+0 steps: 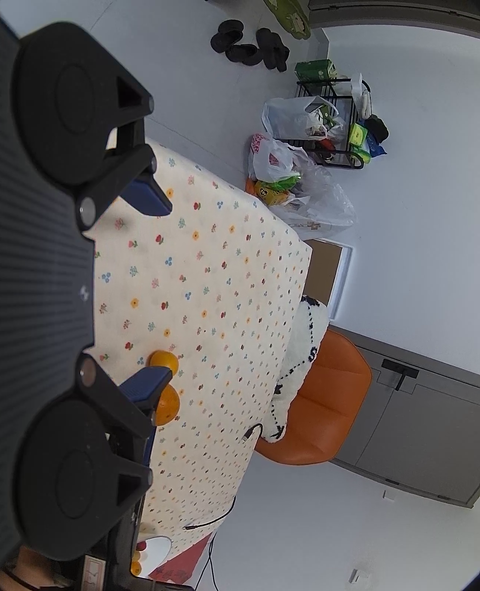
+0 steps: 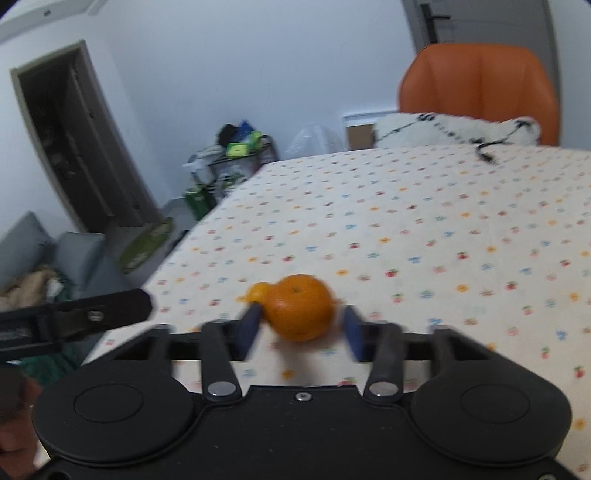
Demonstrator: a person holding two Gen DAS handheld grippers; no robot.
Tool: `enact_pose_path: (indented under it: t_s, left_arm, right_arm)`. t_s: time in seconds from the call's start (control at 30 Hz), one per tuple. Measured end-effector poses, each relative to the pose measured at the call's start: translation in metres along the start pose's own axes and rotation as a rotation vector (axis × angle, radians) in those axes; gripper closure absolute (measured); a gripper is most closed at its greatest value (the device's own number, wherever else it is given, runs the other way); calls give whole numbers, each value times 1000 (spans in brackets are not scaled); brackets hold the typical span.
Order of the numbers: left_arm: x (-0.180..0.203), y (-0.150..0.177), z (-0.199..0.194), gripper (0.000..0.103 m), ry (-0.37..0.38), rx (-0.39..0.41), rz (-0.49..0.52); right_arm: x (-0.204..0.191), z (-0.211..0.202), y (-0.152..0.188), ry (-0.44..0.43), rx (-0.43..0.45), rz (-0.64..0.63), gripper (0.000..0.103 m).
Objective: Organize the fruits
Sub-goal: 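Move both tools back toward the large orange and small yellow orange on the cloth, then grasp the large orange with the right tool while the left tool grasps the small yellow orange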
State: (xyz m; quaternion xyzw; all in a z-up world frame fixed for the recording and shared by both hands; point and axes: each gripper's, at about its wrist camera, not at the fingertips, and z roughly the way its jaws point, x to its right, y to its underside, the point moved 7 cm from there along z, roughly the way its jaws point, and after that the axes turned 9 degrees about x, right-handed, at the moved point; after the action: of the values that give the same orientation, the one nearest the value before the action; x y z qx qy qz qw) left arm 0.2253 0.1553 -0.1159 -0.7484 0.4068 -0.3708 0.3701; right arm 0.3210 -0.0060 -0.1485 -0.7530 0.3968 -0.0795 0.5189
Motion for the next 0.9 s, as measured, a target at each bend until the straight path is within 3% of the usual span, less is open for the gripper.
enact_pose_path:
  t_s: [0.63,0.77,0.9]
  left_arm:
    - [39,8,26,17,89,-12,40]
    - [50,13,36,20,109,-13,48]
    - [60,19,46,33,119,-26,54]
  right_arm:
    - [23,-37,5,50,34,33,64]
    - [36,-51,5,79,51,71,64]
    - [50,-64,5,104,65,96,64]
